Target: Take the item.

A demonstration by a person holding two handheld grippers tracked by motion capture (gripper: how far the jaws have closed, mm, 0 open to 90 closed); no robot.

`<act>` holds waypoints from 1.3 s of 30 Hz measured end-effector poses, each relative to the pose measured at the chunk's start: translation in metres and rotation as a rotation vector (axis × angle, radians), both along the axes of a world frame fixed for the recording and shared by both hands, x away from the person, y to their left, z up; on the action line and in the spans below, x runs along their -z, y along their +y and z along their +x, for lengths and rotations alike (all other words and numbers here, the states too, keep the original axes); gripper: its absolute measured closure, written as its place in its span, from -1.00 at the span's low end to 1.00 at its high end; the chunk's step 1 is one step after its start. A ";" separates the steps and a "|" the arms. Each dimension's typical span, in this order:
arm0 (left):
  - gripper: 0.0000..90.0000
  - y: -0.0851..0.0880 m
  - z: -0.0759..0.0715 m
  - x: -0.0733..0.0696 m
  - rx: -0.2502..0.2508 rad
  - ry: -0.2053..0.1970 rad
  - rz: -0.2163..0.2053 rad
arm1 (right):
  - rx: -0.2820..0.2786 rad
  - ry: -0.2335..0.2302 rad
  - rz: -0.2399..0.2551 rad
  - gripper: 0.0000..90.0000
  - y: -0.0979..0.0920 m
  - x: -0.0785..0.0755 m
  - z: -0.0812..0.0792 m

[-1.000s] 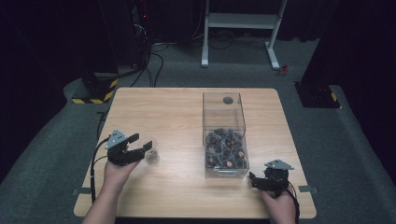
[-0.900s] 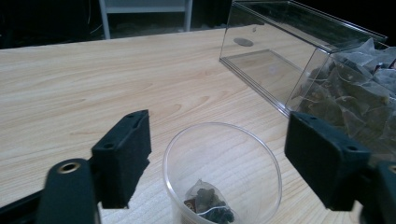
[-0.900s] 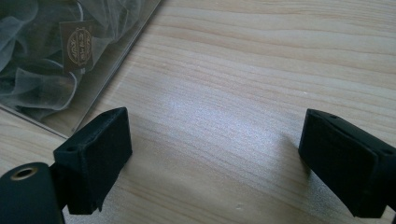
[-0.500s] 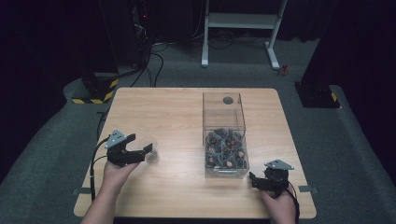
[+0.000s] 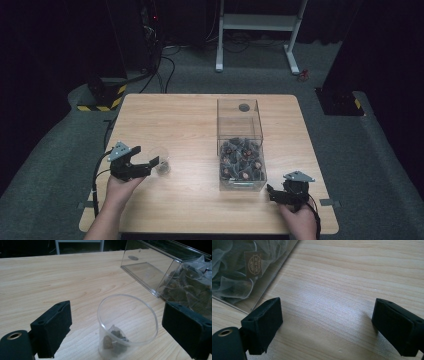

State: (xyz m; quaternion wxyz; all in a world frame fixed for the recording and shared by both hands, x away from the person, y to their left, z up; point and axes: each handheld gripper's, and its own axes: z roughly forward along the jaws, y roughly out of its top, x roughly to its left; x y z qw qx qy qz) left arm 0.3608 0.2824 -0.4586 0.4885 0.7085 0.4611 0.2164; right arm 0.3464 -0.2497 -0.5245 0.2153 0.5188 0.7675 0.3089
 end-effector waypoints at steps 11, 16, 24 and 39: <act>-0.74 0.017 -0.010 0.018 -0.013 0.060 0.023 | 0.000 0.000 0.000 -0.79 0.000 0.000 0.000; -0.73 0.026 -0.015 0.031 -0.024 0.100 0.052 | 0.000 0.000 0.000 -0.79 0.000 0.000 0.000; -0.72 0.037 -0.023 0.054 -0.040 0.197 0.132 | 0.001 0.000 0.000 -0.79 0.000 0.000 0.000; -0.72 0.030 -0.033 0.069 -0.070 0.224 0.282 | 0.000 0.000 0.001 -0.79 0.000 0.000 0.000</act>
